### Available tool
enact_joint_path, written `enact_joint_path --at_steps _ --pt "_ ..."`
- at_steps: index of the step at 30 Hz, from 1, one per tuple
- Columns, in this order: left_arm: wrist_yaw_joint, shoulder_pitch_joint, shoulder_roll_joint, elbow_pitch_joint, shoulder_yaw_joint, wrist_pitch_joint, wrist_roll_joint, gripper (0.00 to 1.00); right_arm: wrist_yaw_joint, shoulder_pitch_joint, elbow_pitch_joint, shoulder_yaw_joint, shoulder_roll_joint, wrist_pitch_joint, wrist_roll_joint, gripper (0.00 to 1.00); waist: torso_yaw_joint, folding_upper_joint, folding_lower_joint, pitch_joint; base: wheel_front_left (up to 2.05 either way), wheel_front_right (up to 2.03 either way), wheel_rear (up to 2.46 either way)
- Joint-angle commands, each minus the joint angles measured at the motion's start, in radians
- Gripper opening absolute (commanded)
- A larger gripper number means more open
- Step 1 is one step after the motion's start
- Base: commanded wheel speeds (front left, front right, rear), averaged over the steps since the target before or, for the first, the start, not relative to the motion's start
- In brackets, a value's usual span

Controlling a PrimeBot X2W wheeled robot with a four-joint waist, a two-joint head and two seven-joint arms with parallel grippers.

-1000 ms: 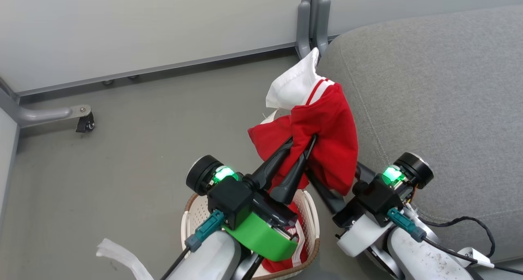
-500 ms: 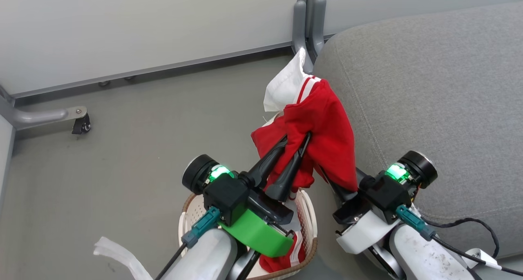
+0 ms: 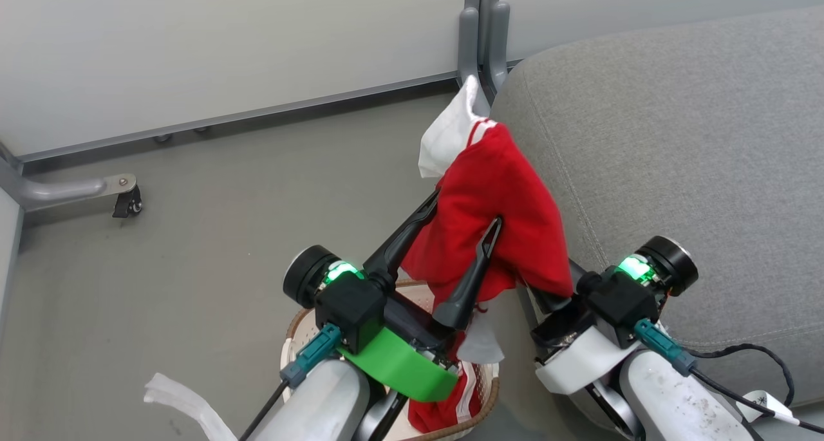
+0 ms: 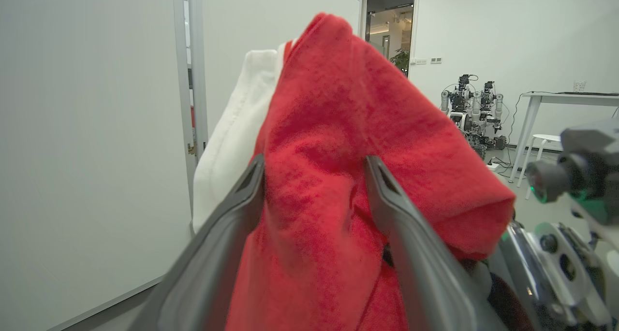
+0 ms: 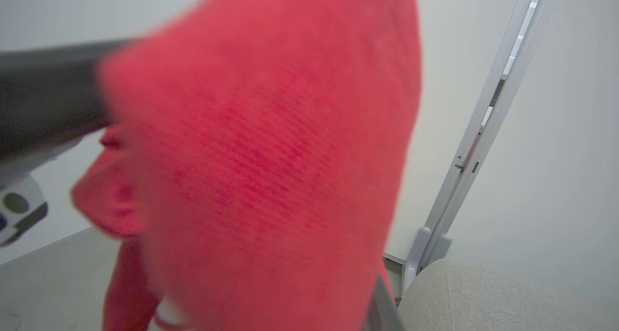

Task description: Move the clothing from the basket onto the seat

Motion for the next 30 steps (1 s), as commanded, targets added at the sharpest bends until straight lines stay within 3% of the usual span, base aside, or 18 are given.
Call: enact_joint_path --at_steps 1,13,30 --pt "-0.003 0.012 0.001 0.007 0.009 0.0 0.014 1.0 -0.001 0.014 -0.007 -0.01 0.005 -0.001 0.007 0.0 0.002 0.0 0.0 -0.002 0.0 0.0 0.0" --pt "-0.013 0.074 0.002 0.034 0.1 0.0 0.082 1.0 -0.001 0.051 -0.045 -0.164 0.044 -0.001 0.011 0.0 0.016 0.0 0.0 -0.006 0.0 0.0 0.0" --pt "-0.027 0.246 0.013 0.135 0.298 0.0 0.141 1.0 -0.001 0.111 -0.058 -0.321 0.049 -0.001 0.041 0.0 0.051 0.0 0.0 -0.024 0.0 0.0 0.0"
